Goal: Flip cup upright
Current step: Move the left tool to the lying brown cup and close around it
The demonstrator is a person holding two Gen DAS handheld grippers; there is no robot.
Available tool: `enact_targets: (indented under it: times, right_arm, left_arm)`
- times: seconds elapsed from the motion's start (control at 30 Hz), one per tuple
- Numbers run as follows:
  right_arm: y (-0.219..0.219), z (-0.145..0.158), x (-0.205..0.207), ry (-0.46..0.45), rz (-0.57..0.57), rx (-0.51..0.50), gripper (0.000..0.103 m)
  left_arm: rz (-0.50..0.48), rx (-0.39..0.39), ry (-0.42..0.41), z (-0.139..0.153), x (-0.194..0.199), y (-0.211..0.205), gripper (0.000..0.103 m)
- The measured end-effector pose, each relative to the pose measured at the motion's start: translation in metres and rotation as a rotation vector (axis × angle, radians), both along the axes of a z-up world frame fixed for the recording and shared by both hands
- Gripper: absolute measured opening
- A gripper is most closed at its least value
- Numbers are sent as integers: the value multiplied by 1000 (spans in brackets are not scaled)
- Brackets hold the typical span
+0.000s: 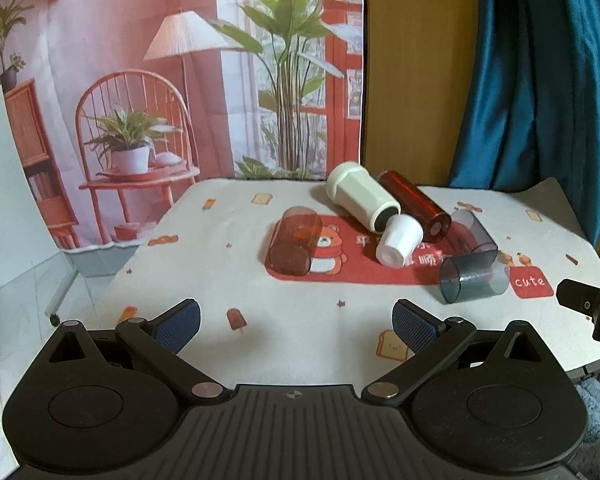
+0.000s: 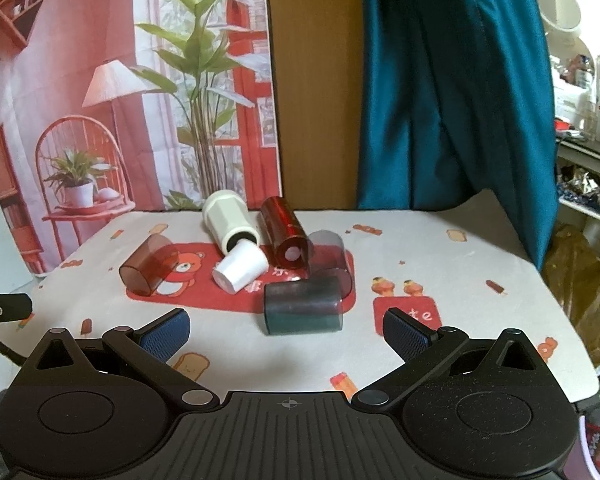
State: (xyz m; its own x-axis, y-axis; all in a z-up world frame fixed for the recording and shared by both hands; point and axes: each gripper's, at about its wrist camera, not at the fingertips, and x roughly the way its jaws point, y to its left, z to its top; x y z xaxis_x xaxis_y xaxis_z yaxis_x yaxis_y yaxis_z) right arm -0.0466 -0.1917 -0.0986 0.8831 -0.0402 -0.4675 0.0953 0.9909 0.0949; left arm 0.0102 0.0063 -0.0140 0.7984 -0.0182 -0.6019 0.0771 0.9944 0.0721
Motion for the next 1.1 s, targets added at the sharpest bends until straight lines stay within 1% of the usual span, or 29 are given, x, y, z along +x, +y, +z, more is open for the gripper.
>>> enact_targets:
  times: [0.2, 0.3, 0.33, 0.4, 0.47, 0.53, 0.67, 0.83, 1.1]
  right_arm:
    - [-5, -7, 12, 30, -6, 28, 103]
    - [-7, -12, 20, 42, -5, 40, 103]
    - [-9, -14, 23, 44, -4, 43, 103]
    - [-10, -18, 29, 51, -6, 52, 103]
    - [-12, -22, 36, 62, -7, 61, 103]
    - [-13, -27, 43, 75, -8, 65, 103]
    - [-13, -33, 57, 101, -1, 63, 103]
    - [-10, -36, 72, 117, 25, 47, 103]
    - [-1, -38, 90, 146, 81, 18, 103]
  left_arm:
    - [-4, -34, 42, -10, 9, 6, 103]
    - [10, -45, 60, -16, 16, 11, 103]
    - [13, -57, 62, -18, 19, 14, 103]
    - [25, -131, 58, -21, 25, 25, 103]
    - [56, -172, 62, -25, 36, 33, 103]
    - [81, -163, 67, -29, 47, 37, 103]
    - [95, -145, 66, -35, 70, 39, 103]
    - [89, -128, 50, -39, 85, 32, 103]
    - [105, -87, 55, -49, 104, 32, 103]
